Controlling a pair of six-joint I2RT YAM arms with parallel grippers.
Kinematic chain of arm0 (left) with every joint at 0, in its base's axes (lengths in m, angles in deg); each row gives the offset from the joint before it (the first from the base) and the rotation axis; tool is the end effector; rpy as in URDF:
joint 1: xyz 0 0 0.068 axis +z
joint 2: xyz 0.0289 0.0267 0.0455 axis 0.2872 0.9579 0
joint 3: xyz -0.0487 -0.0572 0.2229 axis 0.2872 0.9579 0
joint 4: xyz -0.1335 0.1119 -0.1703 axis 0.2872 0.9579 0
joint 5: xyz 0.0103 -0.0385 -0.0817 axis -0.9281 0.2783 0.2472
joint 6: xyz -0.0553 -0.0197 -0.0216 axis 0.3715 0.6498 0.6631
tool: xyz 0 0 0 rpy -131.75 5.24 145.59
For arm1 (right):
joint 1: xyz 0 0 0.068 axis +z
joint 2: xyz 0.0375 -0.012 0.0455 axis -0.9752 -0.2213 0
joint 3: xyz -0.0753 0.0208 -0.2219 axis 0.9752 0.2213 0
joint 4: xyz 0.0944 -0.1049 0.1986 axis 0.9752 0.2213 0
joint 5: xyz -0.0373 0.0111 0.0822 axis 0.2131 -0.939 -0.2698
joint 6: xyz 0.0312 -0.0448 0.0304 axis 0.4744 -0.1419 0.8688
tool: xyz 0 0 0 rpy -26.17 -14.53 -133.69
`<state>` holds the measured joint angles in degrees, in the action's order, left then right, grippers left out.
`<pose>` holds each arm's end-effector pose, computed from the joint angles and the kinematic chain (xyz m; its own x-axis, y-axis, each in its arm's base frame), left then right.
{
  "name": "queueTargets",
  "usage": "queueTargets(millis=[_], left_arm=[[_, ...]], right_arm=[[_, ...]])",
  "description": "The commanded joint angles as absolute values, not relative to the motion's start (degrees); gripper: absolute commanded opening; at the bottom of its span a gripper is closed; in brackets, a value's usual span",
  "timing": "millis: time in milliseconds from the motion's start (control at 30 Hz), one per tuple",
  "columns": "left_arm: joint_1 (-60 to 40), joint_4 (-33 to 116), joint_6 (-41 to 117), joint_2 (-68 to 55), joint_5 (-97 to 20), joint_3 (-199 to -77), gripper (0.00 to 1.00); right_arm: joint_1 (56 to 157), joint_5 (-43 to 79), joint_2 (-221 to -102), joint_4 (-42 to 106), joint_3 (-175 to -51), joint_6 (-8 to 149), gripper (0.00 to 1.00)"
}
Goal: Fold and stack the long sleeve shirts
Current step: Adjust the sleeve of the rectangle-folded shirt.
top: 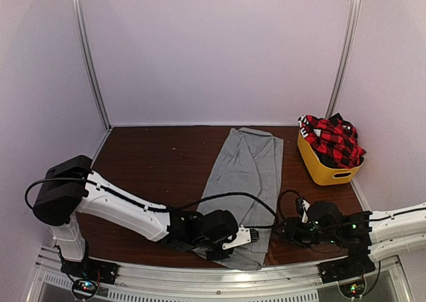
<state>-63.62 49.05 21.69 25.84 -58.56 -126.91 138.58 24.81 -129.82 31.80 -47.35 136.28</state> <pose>0.0705 -0.3548 0.1075 -0.0570 0.8004 -0.5968 0.9518 0.2240 0.2096 0.0855 0.1579 0.1099 -0.9338 0.2835 -0.2185 0.0335 0.6770 0.7352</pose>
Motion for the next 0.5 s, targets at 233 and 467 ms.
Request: queueTargets(millis=[233, 467], left_arm=[[-63.92, 46.33, 24.00, 20.82, -57.28, -123.48, 0.37], [-59.91, 44.22, 30.30, 15.01, -55.27, -119.28, 0.54]], right_arm=[[138.71, 26.57, -136.09, 31.22, -50.25, 132.48, 0.52], [138.26, 27.08, -143.78, 27.52, -53.23, 130.04, 0.51]])
